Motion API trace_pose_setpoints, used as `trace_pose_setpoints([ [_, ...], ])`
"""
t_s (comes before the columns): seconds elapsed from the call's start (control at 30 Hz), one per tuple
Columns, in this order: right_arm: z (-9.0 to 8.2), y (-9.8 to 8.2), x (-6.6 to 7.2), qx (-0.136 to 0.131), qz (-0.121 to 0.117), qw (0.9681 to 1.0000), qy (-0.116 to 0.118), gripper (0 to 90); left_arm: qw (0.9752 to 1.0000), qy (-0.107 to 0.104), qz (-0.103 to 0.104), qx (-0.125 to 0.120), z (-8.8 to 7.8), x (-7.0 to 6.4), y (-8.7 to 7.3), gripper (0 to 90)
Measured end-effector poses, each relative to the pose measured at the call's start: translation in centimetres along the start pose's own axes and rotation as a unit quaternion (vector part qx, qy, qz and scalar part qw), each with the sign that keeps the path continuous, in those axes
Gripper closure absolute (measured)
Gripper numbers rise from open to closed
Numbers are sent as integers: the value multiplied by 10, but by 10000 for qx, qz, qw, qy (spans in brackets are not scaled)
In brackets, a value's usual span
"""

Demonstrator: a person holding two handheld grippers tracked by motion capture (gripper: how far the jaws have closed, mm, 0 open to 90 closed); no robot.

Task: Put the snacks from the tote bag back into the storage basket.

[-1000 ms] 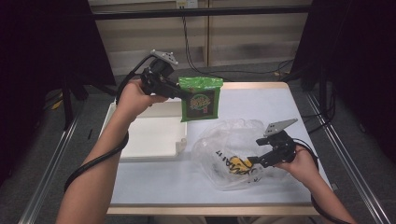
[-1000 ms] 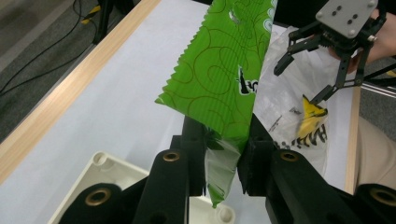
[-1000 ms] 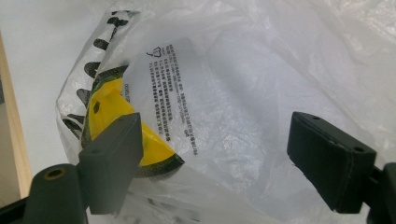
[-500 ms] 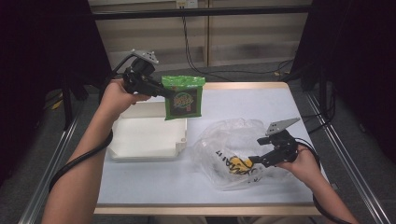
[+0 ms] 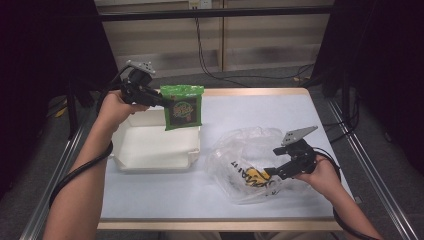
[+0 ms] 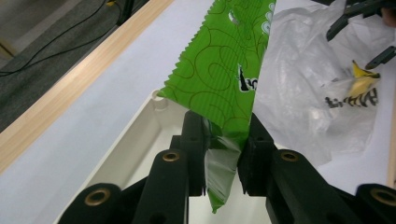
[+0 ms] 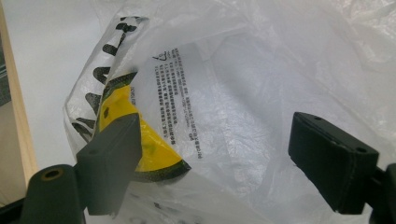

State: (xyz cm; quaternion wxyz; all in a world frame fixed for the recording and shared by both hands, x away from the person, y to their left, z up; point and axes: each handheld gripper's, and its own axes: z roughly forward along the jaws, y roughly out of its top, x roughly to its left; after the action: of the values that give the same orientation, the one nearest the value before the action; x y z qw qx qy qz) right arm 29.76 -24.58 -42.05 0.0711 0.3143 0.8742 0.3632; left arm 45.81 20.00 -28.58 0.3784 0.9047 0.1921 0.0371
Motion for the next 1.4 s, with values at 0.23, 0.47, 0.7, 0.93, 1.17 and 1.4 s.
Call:
trace_pose_setpoints([
  [0.23, -2, -1, -3, -44, -6, 10000, -34, 175, 9999, -16, 22, 118, 8, 10, -8, 752],
  [0.47, -2, 2, -6, -51, 34, 10000, 10, 174, 9998, -14, -9, 213, 12, 23, -18, 752],
  [0.7, 3, 1, -5, 18, 13, 10000, -12, 173, 9997, -23, -198, 132, 20, 31, -29, 753],
  [0.93, 4, -2, -3, 65, 37, 10000, -35, 173, 9997, -73, -44, 218, 35, 39, -33, 753],
  [1.17, 3, -4, -2, 90, 57, 9999, -18, 173, 9996, -89, -204, 184, 47, 44, -42, 752],
  [1.4, 4, -2, 0, 87, -2, 10000, -10, 173, 9995, -91, -41, 305, 54, 46, -46, 751],
])
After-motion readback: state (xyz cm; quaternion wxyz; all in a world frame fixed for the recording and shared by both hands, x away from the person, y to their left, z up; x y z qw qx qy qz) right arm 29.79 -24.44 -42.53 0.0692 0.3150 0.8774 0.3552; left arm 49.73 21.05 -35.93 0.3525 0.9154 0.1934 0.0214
